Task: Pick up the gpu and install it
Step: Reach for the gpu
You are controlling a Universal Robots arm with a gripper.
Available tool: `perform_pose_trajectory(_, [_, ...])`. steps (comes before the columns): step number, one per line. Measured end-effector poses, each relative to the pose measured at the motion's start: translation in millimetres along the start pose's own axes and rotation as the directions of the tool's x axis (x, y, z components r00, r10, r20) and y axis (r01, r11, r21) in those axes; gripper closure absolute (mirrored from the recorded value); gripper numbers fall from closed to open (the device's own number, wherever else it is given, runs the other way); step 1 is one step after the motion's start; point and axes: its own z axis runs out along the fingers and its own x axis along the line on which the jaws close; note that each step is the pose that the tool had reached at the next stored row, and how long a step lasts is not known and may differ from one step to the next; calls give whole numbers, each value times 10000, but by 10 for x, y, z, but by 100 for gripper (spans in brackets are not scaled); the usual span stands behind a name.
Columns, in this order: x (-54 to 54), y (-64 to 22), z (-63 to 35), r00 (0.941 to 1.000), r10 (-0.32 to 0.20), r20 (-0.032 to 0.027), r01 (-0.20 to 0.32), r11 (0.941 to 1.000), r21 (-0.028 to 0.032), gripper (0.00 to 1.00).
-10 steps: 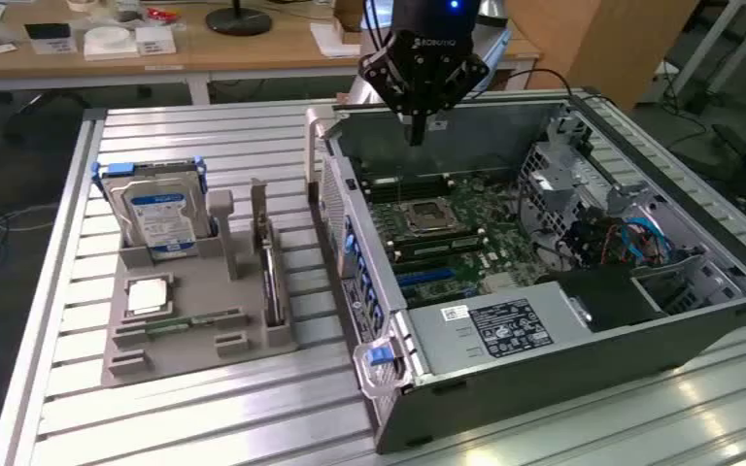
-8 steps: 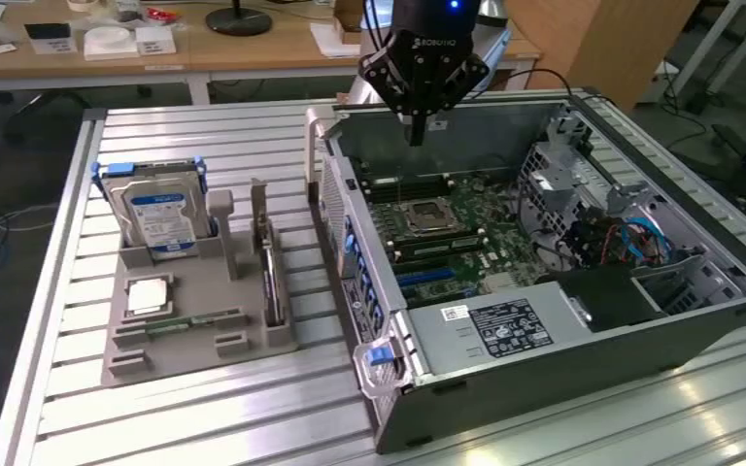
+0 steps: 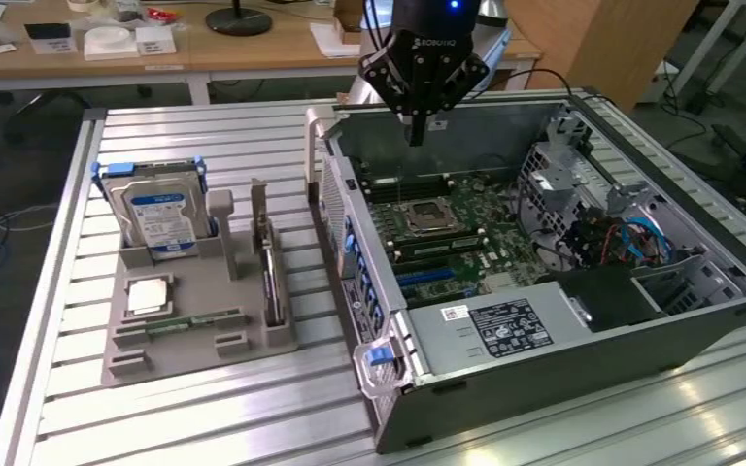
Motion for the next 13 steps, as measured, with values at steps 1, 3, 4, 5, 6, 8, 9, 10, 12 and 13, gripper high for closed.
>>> perform_pose_trajectory(1, [2,0,0,10000,1,0,-1,10000,1,89])
perform_pose_trajectory(3, [12,0,1,10000,0,1,0,10000,1,89])
perform_pose_trajectory(4, [21,-2,0,10000,-1,1,1,10000,3,89])
perform_pose_trajectory(5, [34,-3,0,10000,-1,1,1,10000,4,89])
perform_pose_trajectory(6, [47,-4,-1,10000,-1,1,1,10000,4,89])
perform_pose_trajectory(8, [75,-6,-1,10000,-2,2,2,10000,5,89])
perform_pose_trajectory(9, [91,-7,-2,10000,-2,2,2,10000,5,89])
perform_pose_trajectory(10, [111,-8,-2,10000,-2,2,2,10000,5,89])
perform_pose_trajectory(12, [160,-12,-2,10000,-1,4,1,10000,5,89])
perform_pose_trajectory(13, [187,-14,-2,10000,0,4,0,10000,5,89])
